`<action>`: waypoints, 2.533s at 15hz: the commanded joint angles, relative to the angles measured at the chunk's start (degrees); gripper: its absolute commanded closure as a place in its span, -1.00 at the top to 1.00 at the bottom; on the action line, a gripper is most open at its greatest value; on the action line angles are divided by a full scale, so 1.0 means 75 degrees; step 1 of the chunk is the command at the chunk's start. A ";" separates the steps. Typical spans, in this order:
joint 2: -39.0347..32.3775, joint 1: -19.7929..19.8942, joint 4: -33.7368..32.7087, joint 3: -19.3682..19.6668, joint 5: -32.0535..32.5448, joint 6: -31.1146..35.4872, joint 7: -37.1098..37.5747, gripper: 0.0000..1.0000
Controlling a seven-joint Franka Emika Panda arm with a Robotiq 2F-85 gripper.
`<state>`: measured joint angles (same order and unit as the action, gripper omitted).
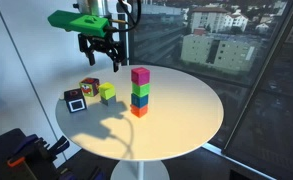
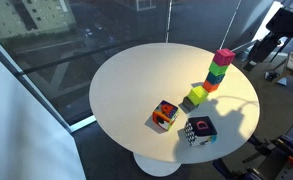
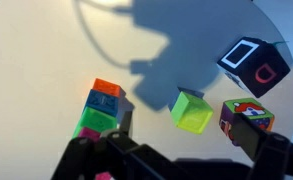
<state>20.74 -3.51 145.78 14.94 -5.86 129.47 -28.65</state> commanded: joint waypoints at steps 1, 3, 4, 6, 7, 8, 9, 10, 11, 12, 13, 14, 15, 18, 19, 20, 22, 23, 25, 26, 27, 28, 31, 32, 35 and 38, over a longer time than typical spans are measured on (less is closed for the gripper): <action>-0.0015 0.0182 -0.0012 -0.0181 -0.0081 -0.0024 -0.0057 1.00; -0.0015 0.0183 -0.0012 -0.0181 -0.0081 -0.0024 -0.0057 1.00; -0.0015 0.0183 -0.0012 -0.0181 -0.0081 -0.0024 -0.0057 1.00; -0.0015 0.0183 -0.0012 -0.0181 -0.0081 -0.0024 -0.0057 1.00; -0.0015 0.0183 -0.0012 -0.0181 -0.0081 -0.0024 -0.0057 1.00; -0.0015 0.0183 -0.0012 -0.0181 -0.0081 -0.0024 -0.0057 1.00; -0.0015 0.0183 -0.0012 -0.0181 -0.0081 -0.0024 -0.0057 1.00; -0.0054 0.0192 -0.0054 -0.0209 -0.0073 -0.0022 -0.0007 1.00; -0.0105 0.0215 -0.0092 -0.0260 -0.0067 0.0027 0.0073 1.00; -0.0153 0.0239 -0.0127 -0.0317 -0.0042 0.0061 0.0162 1.00; -0.0186 0.0258 -0.0152 -0.0365 -0.0031 0.0087 0.0242 1.00; -0.0231 0.0273 -0.0187 -0.0415 -0.0019 0.0120 0.0320 1.00; -0.0274 0.0292 -0.0224 -0.0464 -0.0003 0.0129 0.0405 1.00; -0.0429 0.0352 -0.0323 -0.0622 0.0048 0.0342 0.0768 1.00; -0.0492 0.0380 -0.0373 -0.0672 0.0079 0.0381 0.0899 1.00; -0.0564 0.0418 -0.0435 -0.0723 0.0114 0.0405 0.1064 1.00; -0.0731 0.0509 -0.0603 -0.0812 0.0200 0.0392 0.1346 1.00; -0.0811 0.0556 -0.0686 -0.0849 0.0252 0.0377 0.1481 1.00; -0.1017 0.0689 -0.0923 -0.0920 0.0448 0.0307 0.1815 1.00; -0.1131 0.0760 -0.1060 -0.0954 0.0564 0.0240 0.1997 1.00; -0.1234 0.0811 -0.1190 -0.0972 0.0657 0.0169 0.2138 1.00; -0.1340 0.0870 -0.1317 -0.0996 0.0772 0.0136 0.2310 1.00; -0.1668 0.0962 -0.1729 -0.1015 0.0925 -0.0134 0.2638 1.00; -0.1757 0.0975 -0.1839 -0.1018 0.0912 -0.0226 0.2701 1.00; -0.2071 0.1020 -0.2134 -0.1054 0.0977 -0.0395 0.2983 1.00; -0.2386 0.1038 -0.2432 -0.1073 0.1103 -0.0581 0.3325 1.00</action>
<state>5.67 3.26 131.38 7.87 0.69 127.83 -7.11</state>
